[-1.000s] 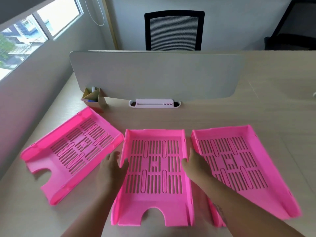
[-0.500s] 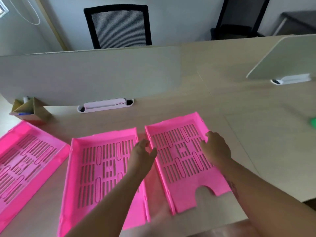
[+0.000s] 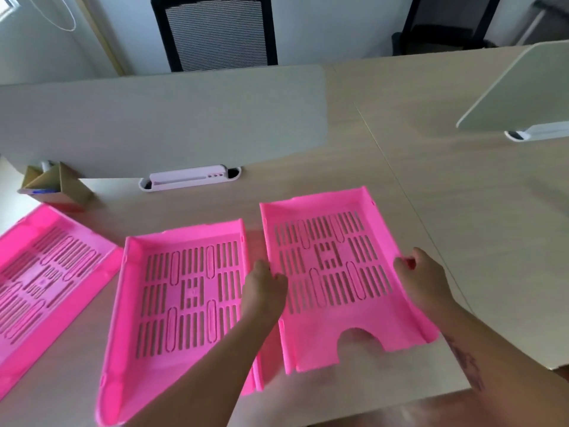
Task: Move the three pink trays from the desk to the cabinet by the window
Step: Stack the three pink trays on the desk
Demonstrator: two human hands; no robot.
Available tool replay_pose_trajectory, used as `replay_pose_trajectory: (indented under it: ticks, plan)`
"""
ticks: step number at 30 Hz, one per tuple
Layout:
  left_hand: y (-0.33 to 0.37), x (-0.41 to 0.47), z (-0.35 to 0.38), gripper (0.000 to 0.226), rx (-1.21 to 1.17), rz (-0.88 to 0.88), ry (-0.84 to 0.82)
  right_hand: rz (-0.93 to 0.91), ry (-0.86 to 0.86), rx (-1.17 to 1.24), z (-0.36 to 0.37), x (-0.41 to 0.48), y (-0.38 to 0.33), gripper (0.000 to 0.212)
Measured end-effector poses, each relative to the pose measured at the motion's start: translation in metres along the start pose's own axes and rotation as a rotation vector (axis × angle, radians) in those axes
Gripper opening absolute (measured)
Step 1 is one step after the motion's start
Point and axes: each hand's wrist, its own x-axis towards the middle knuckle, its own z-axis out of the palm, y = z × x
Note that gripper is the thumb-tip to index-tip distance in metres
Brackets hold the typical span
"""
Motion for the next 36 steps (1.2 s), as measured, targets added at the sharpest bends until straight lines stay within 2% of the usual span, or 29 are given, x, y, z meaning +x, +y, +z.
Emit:
replay_pose_trajectory:
  ticks: [2, 6, 10, 13, 16, 19, 25, 36]
  plan:
    - [0.002, 0.005, -0.019, 0.005, 0.011, 0.054, 0.03, -0.026, 0.024, 0.069, -0.01, -0.002, -0.01, 0.035]
    - [-0.015, 0.013, -0.068, 0.004, 0.021, 0.119, 0.111, -0.072, -0.108, 0.259, -0.001, -0.014, -0.049, 0.033]
    - [-0.058, 0.013, -0.127, 0.014, 0.056, 0.114, 0.241, -0.157, -0.192, 0.326, 0.037, -0.043, -0.098, 0.033]
    - [-0.092, 0.005, -0.166, 0.014, 0.001, 0.067, 0.319, -0.196, -0.223, 0.319, 0.073, -0.072, -0.13, 0.032]
    - [-0.121, -0.007, -0.195, 0.01, -0.015, -0.018, 0.328, -0.203, -0.238, 0.316, 0.105, -0.099, -0.149, 0.033]
    - [-0.146, -0.01, -0.214, 0.023, -0.001, -0.068, 0.326, -0.214, -0.261, 0.343, 0.125, -0.12, -0.162, 0.035]
    - [-0.174, -0.009, -0.229, 0.022, -0.025, -0.082, 0.281, -0.219, -0.277, 0.331, 0.146, -0.134, -0.174, 0.032]
    - [-0.191, 0.0, -0.206, 0.019, -0.161, -0.067, 0.294, -0.194, -0.214, 0.224, 0.167, -0.137, -0.163, 0.034]
